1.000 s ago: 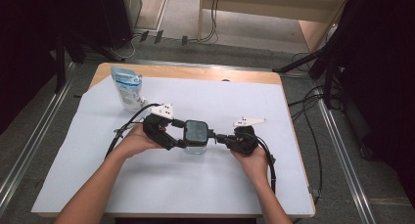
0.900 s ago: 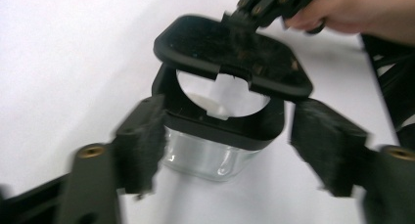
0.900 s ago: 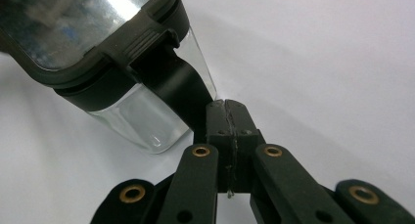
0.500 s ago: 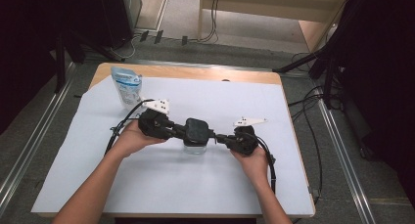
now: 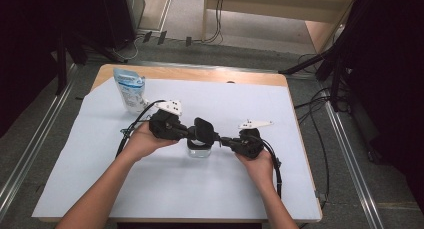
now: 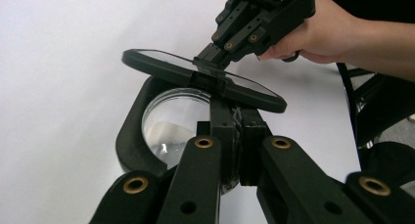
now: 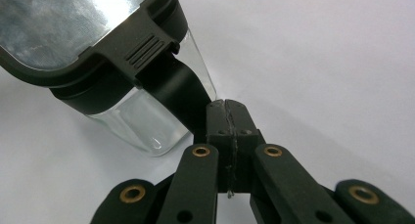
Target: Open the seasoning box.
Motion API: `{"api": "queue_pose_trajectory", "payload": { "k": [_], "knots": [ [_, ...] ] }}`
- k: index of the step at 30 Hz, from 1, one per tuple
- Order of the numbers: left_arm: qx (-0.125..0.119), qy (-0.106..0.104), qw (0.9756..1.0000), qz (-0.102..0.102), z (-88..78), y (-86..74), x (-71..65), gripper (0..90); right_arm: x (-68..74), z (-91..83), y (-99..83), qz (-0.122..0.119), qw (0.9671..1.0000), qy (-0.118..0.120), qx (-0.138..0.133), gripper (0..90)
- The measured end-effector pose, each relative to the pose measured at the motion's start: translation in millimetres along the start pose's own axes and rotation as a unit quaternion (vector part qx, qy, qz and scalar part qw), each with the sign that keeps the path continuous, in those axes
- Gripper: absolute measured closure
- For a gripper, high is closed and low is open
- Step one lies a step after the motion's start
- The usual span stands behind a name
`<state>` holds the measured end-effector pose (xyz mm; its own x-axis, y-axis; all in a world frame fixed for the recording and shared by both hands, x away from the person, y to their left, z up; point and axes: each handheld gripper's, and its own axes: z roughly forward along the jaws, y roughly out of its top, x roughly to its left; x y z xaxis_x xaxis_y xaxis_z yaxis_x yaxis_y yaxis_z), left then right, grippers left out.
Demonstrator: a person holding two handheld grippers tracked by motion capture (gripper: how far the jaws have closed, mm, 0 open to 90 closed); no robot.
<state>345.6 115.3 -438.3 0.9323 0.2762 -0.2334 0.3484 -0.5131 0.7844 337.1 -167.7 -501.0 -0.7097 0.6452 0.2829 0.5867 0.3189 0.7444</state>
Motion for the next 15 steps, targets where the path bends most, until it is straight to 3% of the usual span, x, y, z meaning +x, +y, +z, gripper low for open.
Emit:
{"api": "queue_pose_trajectory", "payload": {
  "k": [3,15],
  "knots": [
    [-0.006,-0.006,1.0,-0.001,4.5,6.1,0.0,89.8,0.1,0.4,0.2,0.001,1.0,0.0,0.0,90.0],
    [0.016,-0.008,0.9998,-0.001,24.1,32.0,-0.7,89.8,1.2,0.8,0.2,0.005,1.0,0.0,0.001,90.0]
  ]
}}
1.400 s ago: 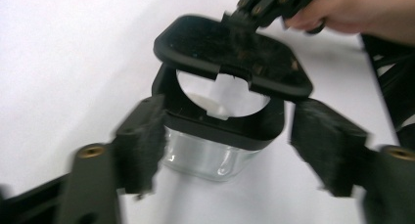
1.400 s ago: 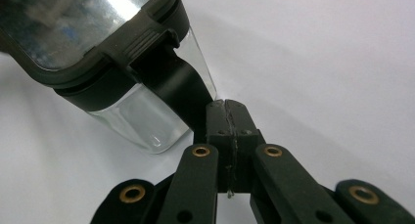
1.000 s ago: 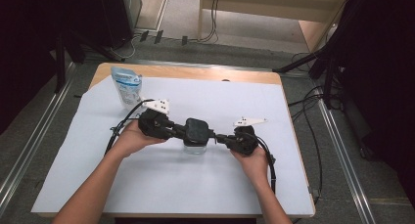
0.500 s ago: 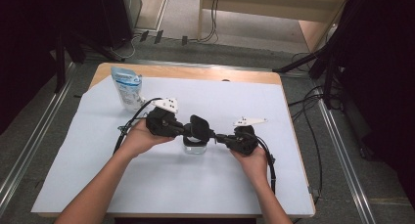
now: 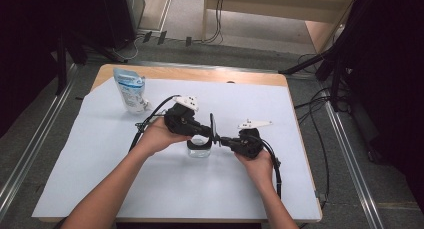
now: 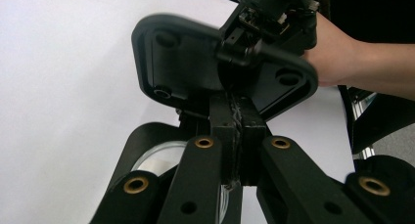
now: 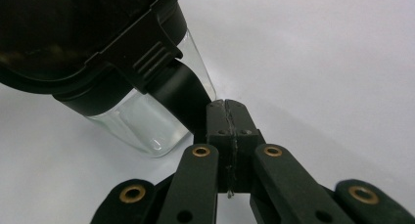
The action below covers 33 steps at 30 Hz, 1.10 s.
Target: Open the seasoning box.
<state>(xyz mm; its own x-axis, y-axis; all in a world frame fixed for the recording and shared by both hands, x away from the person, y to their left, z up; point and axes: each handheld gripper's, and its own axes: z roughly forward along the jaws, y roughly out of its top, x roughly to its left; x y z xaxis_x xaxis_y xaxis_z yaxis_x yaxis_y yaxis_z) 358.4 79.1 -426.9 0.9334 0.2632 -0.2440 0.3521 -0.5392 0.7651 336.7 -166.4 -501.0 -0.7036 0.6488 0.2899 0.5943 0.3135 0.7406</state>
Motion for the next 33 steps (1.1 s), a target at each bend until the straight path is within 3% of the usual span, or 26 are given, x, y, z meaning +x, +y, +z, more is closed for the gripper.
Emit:
{"api": "queue_pose_trajectory", "payload": {
  "k": [18,23,33],
  "knots": [
    [0.007,-0.004,0.9999,-0.007,20.4,8.2,5.4,88.7,1.7,1.4,-0.1,-0.001,1.0,-0.01,0.0,90.0],
    [0.003,-0.008,0.9999,-0.013,16.0,5.4,7.8,86.0,1.2,0.6,0.4,-0.005,1.0,-0.002,-0.003,90.0],
    [-0.006,-0.006,0.9999,-0.012,-2.3,-3.2,8.9,68.5,-1.9,-7.4,0.6,-0.006,0.9999,-0.007,-0.013,85.3]
  ]
}}
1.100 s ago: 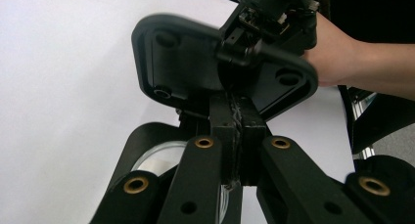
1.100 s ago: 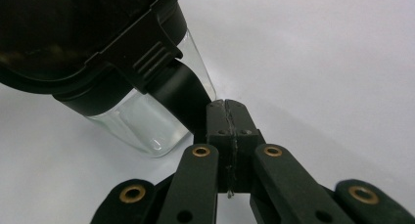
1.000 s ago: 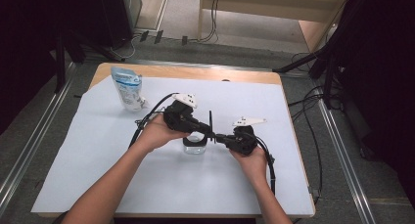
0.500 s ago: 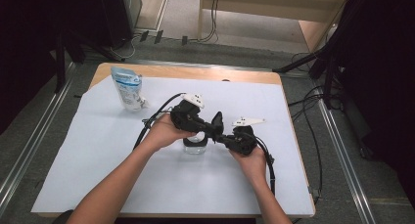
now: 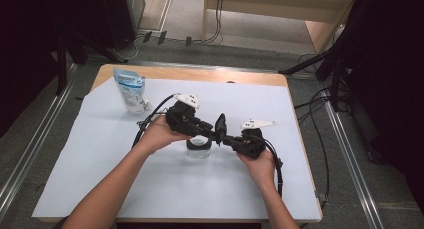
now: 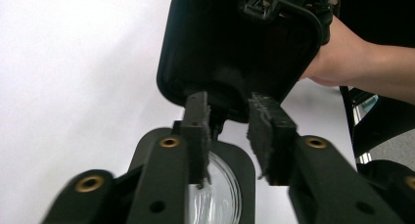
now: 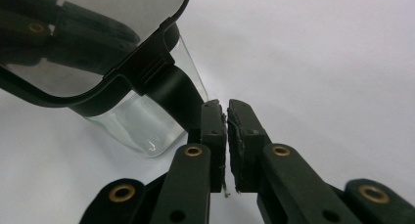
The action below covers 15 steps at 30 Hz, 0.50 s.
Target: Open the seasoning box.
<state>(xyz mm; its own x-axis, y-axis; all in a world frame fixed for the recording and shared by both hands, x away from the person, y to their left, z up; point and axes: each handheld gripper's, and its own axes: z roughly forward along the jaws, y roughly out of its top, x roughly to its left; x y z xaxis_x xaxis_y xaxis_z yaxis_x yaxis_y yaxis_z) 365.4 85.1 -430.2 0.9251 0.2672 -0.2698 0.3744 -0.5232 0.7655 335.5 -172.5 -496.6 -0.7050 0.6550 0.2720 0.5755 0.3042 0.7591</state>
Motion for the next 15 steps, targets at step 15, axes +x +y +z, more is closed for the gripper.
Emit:
{"api": "queue_pose_trajectory", "payload": {
  "k": [15],
  "knots": [
    [-0.02,0.015,0.9995,-0.017,-25.9,-19.3,7.7,55.7,-3.9,-7.7,-3.3,-0.01,0.9998,-0.013,-0.01,67.9]
  ]
}}
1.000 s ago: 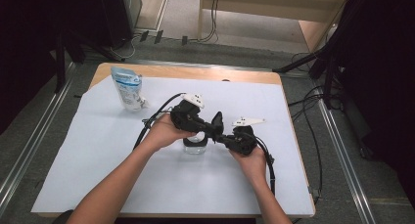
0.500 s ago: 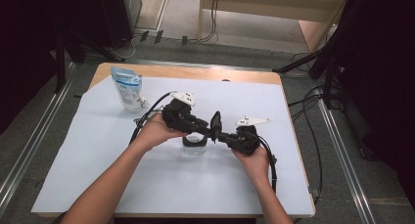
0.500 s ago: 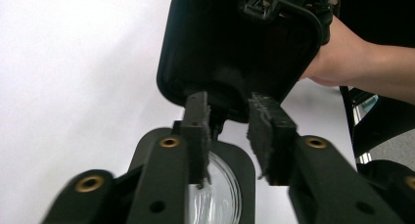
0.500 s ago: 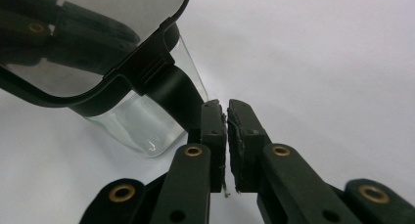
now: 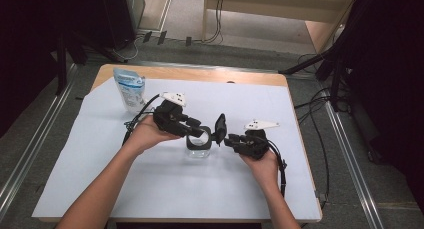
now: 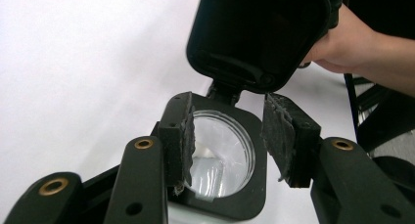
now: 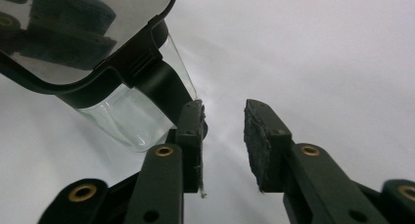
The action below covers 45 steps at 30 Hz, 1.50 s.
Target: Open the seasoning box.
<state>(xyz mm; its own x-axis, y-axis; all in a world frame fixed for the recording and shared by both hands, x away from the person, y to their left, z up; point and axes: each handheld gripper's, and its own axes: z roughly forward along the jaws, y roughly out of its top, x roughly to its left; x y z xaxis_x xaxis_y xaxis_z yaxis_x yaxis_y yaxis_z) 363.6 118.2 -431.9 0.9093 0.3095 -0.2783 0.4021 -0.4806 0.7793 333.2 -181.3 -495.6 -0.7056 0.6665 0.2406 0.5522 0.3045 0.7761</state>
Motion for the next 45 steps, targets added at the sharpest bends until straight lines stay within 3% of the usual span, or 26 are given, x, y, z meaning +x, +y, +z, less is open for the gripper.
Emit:
{"api": "queue_pose_trajectory", "payload": {
  "k": [10,15,22,25,28,38,45],
  "knots": [
    [-0.004,0.039,0.999,-0.021,-22.3,-14.3,7.1,44.6,-3.9,-3.0,-2.1,-0.003,1.0,0.001,-0.001,65.6],
    [-0.011,0.055,0.9976,-0.04,-38.9,-25.5,12.5,45.0,-6.0,-3.6,-1.2,-0.007,1.0,0.003,-0.001,64.9],
    [-0.024,0.068,0.9963,-0.046,-61.5,-36.8,14.0,45.6,-9.5,-4.4,1.1,-0.01,0.9999,0.008,-0.005,62.7],
    [-0.019,0.074,0.996,-0.045,-70.6,-42.9,15.1,45.3,-10.6,-3.4,1.7,-0.008,0.9999,0.011,-0.004,62.5],
    [-0.022,0.085,0.9945,-0.056,-78.3,-49.0,17.3,44.5,-10.8,-1.8,3.7,-0.019,0.9998,0.009,0.003,61.9],
    [-0.038,0.114,0.9895,-0.081,-106.5,-67.2,21.0,44.5,-17.4,-2.1,9.3,-0.012,0.9998,0.014,-0.004,61.5],
    [-0.048,0.141,0.9841,-0.096,-122.1,-79.7,25.9,44.9,-17.3,2.4,9.9,-0.024,0.9996,0.014,-0.006,61.5]
  ]
}}
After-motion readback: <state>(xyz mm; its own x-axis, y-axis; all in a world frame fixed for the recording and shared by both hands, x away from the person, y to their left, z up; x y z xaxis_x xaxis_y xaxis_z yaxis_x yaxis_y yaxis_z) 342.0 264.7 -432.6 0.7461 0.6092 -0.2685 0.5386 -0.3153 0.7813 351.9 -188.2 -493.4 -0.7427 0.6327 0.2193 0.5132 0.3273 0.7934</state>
